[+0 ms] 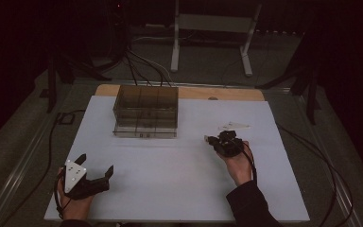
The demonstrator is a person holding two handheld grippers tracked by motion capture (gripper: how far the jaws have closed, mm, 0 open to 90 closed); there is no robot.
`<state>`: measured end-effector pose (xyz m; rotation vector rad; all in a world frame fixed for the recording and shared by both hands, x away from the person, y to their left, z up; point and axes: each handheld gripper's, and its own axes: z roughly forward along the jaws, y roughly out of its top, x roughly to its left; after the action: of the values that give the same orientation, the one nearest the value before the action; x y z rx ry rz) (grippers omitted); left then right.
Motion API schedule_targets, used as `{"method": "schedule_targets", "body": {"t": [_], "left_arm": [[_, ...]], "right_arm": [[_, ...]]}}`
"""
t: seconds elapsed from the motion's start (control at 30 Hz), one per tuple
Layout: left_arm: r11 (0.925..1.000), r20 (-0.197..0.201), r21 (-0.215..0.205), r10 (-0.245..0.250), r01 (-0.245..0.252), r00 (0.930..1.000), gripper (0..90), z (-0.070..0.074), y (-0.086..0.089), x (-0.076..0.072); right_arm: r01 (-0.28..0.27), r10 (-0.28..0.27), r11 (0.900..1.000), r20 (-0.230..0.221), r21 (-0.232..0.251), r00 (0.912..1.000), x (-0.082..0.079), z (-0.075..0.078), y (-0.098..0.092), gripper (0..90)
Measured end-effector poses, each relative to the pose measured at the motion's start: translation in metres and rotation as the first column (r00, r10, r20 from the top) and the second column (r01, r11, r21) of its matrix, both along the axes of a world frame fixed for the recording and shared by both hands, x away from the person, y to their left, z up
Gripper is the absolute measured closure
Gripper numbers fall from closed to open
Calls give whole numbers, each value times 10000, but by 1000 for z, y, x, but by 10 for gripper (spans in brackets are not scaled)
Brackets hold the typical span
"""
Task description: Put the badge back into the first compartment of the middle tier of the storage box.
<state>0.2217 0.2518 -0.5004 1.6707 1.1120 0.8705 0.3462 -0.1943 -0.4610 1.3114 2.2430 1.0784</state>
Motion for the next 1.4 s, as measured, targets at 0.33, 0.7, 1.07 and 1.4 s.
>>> {"method": "schedule_targets", "body": {"t": [0.33,0.7,1.07,1.4], "left_arm": [[10000,-33,16,30,-30,10000,6,0,0,0],[10000,-41,-3,47,-47,10000,5,0,0,0],[10000,-31,-15,77,-77,10000,6,0,1,0],[10000,-17,-9,78,-78,10000,6,0,1,0]], "right_arm": [[-179,178,9996,67,230,9998,4,9,12,876],[-359,352,9979,140,532,9993,10,17,24,876],[-634,620,9962,249,602,9978,14,24,39,876],[-859,831,9919,332,936,9960,19,29,49,876]]}}
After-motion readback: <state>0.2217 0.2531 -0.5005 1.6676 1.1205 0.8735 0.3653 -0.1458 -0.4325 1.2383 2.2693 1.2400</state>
